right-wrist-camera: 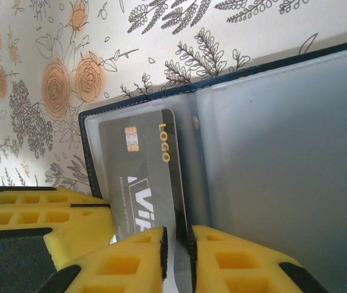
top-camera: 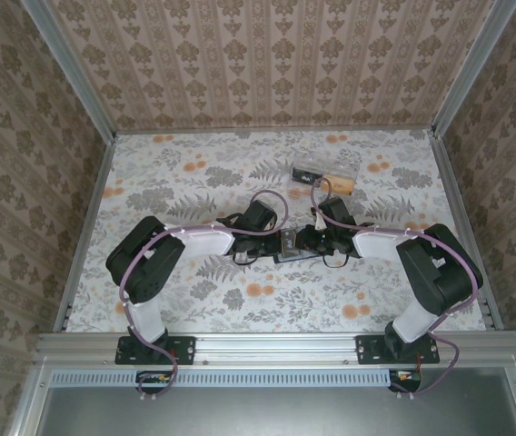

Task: Take the credit cards out of the card holder

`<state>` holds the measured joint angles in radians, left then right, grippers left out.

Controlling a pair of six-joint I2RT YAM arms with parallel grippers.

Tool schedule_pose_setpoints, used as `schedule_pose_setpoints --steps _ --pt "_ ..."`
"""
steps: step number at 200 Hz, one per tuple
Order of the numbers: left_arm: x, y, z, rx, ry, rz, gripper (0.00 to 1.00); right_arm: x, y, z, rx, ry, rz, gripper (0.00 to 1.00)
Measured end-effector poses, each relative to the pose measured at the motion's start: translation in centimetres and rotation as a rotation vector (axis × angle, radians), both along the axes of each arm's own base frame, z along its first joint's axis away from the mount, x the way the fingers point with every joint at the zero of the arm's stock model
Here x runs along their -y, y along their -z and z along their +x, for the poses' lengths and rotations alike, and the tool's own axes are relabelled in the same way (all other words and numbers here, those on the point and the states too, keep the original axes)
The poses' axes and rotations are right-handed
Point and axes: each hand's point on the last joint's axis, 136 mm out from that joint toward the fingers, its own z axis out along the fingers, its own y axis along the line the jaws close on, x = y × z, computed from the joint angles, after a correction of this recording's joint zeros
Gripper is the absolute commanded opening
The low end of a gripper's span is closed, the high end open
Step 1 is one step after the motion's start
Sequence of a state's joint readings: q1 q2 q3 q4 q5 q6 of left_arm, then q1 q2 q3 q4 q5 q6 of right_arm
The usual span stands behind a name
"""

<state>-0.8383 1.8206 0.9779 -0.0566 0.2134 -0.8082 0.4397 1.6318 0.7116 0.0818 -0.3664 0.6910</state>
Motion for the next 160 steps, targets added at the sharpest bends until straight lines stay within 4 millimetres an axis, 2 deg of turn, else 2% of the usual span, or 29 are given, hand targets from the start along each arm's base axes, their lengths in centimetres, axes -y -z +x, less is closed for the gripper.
schedule_pose_setpoints --steps 43,70,91,107,160 --pt "0.01 -0.02 0.00 0.000 0.000 0.000 0.00 0.08 0.33 0.12 -0.012 0.008 0.008 0.21" --pt "0.05 -0.01 0.03 -0.004 0.000 0.004 0.00 0.19 0.63 0.22 -0.023 0.020 0.020 0.11" --pt "0.04 -0.01 0.02 -0.005 0.000 0.005 0.00 0.39 0.64 0.32 -0.023 0.028 0.036 0.08" --pt "0.04 -0.02 0.03 -0.005 0.000 0.005 0.00 0.47 0.67 0.31 -0.025 0.031 0.043 0.00" --pt "0.05 -0.03 0.02 -0.005 0.001 0.005 0.00 0.96 0.76 0.42 -0.029 0.048 0.067 0.00"
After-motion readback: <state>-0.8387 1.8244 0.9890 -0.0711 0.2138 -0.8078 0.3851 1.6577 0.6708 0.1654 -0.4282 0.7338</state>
